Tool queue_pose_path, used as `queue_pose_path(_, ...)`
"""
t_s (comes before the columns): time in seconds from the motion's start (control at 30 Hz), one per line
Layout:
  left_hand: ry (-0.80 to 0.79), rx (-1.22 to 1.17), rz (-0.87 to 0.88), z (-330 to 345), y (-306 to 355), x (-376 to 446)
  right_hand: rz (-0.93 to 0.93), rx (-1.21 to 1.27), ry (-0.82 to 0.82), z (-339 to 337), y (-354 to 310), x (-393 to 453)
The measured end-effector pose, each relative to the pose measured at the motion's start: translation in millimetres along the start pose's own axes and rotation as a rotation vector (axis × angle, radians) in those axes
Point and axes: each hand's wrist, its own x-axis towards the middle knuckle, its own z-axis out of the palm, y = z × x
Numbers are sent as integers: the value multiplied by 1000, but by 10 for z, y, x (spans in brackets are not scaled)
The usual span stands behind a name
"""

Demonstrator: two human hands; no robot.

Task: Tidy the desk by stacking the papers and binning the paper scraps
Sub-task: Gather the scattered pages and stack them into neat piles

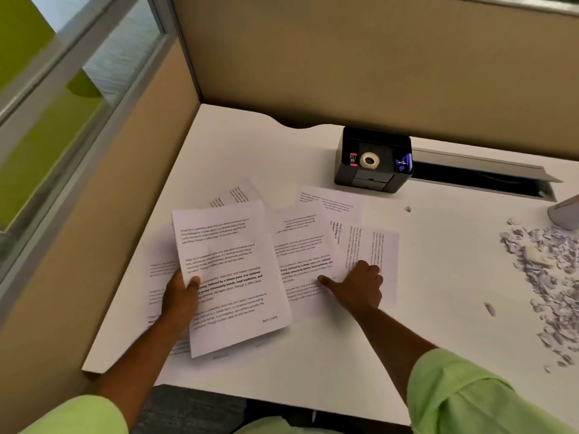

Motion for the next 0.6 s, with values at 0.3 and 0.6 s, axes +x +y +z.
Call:
queue_pose_path(0.3,-46,22,-57,15,-120,172,-46,-46,26,63,-107,-82)
queue_pose_path(0.6,-75,106,-49,-13,-170,255,20,-108,91,159,-137,-105)
